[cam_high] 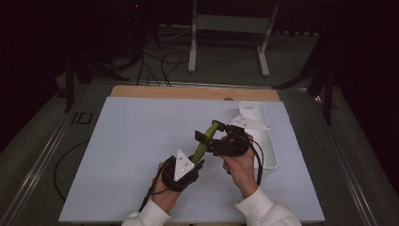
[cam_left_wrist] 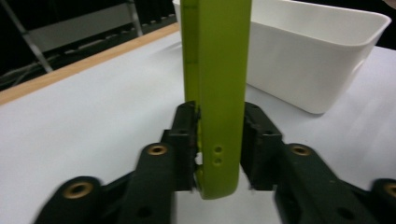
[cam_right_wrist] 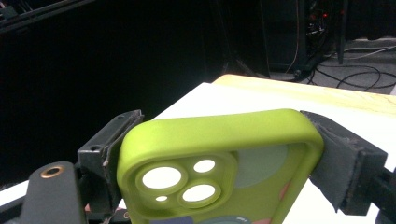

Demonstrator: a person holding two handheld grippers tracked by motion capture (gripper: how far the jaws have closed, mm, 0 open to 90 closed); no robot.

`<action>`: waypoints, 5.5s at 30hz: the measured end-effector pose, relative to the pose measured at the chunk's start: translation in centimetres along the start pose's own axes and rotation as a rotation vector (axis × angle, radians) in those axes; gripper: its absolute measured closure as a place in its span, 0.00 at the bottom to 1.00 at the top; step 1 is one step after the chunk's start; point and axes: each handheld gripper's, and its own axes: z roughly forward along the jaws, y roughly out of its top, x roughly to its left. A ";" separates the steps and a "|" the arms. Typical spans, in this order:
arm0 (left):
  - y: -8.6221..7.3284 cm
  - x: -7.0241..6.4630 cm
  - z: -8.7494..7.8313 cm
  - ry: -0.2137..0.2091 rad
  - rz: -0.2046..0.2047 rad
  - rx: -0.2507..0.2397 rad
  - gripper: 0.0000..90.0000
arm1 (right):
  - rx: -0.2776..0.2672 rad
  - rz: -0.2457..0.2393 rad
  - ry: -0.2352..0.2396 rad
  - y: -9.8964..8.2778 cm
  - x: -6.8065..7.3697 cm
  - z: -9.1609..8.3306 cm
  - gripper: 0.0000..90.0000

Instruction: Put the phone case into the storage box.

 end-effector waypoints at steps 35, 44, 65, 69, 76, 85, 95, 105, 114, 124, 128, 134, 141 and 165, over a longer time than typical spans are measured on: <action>0.6 1.6 -0.7 0.025 -0.041 0.010 0.00 | -0.011 -0.013 -0.017 0.7 0.0 -0.1 0.19; 0.4 2.4 -1.1 0.048 -0.032 0.023 0.00 | -0.004 -0.031 -0.031 1.1 0.0 0.1 0.19; -0.1 4.9 -2.8 0.092 -0.075 0.003 0.01 | -0.015 -0.035 -0.072 2.1 -0.8 0.3 0.19; -0.3 5.4 -3.1 0.097 -0.080 0.005 0.01 | -0.012 -0.036 -0.083 2.1 -1.1 0.4 0.19; -0.8 6.6 -4.0 0.115 -0.107 -0.009 0.00 | -0.012 -0.024 -0.102 2.3 -1.6 0.5 0.19; -1.3 7.5 -4.9 0.133 -0.106 -0.009 0.00 | -0.014 -0.027 -0.130 2.5 -2.3 0.4 0.19; -1.9 8.5 -6.0 0.134 -0.106 -0.052 0.00 | -0.020 -0.023 -0.149 2.8 -2.9 0.4 0.19; -2.6 9.6 -7.4 0.145 -0.103 -0.081 0.00 | -0.024 -0.022 -0.171 3.2 -3.3 0.2 0.19; -3.5 10.5 -8.3 0.156 -0.110 -0.091 0.00 | -0.025 -0.022 -0.181 3.4 -3.5 0.0 0.19; -5.4 11.3 -9.7 0.190 -0.118 -0.078 0.00 | -0.029 -0.024 -0.191 3.7 -3.7 -0.2 0.19; -6.0 11.5 -10.0 0.199 -0.127 -0.073 0.00 | -0.032 -0.023 -0.201 3.8 -3.9 -0.3 0.19; -6.6 11.5 -10.3 0.202 -0.119 -0.074 0.00 | -0.030 -0.023 -0.211 3.9 -4.2 -0.2 0.19; -7.1 11.5 -10.7 0.196 -0.117 -0.079 0.00 | -0.034 -0.018 -0.220 4.0 -4.6 -0.3 0.19; -8.8 11.3 -11.9 0.206 -0.138 -0.082 0.00 | -0.050 0.000 -0.272 4.5 -5.8 -0.2 0.19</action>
